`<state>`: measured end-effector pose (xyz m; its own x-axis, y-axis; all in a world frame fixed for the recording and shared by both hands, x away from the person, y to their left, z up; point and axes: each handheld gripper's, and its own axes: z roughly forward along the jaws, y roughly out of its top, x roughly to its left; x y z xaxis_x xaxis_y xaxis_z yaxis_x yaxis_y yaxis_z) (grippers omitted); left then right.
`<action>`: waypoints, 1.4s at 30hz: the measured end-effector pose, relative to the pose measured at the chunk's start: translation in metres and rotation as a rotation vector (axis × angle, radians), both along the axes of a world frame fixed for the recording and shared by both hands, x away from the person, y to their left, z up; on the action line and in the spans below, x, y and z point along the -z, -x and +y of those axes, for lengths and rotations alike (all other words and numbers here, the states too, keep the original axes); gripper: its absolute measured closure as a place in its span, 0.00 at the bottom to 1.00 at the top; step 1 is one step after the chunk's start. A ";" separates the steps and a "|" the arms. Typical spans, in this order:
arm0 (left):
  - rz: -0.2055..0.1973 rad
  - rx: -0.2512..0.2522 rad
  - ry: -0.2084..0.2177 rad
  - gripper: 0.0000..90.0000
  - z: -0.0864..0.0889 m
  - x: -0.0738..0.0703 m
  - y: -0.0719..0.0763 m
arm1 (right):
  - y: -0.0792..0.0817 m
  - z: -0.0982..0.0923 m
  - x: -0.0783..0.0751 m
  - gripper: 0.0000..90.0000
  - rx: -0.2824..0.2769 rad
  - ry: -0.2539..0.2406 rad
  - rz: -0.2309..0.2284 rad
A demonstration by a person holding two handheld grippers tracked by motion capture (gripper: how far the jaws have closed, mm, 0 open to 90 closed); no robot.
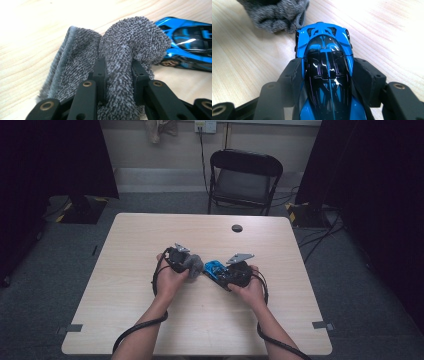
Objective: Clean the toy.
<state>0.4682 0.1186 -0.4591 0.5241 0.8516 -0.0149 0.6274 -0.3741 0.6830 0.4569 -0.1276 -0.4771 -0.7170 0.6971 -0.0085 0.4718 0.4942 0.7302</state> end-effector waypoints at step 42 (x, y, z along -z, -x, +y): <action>0.075 0.318 0.087 0.79 -0.087 0.017 0.076 | 0.000 0.001 -0.001 0.47 0.003 0.012 0.007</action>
<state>0.3920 0.0320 -0.4761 0.7577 0.6396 -0.1292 0.5387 -0.5013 0.6771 0.4568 -0.1262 -0.4760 -0.7147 0.6993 -0.0123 0.4783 0.5016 0.7209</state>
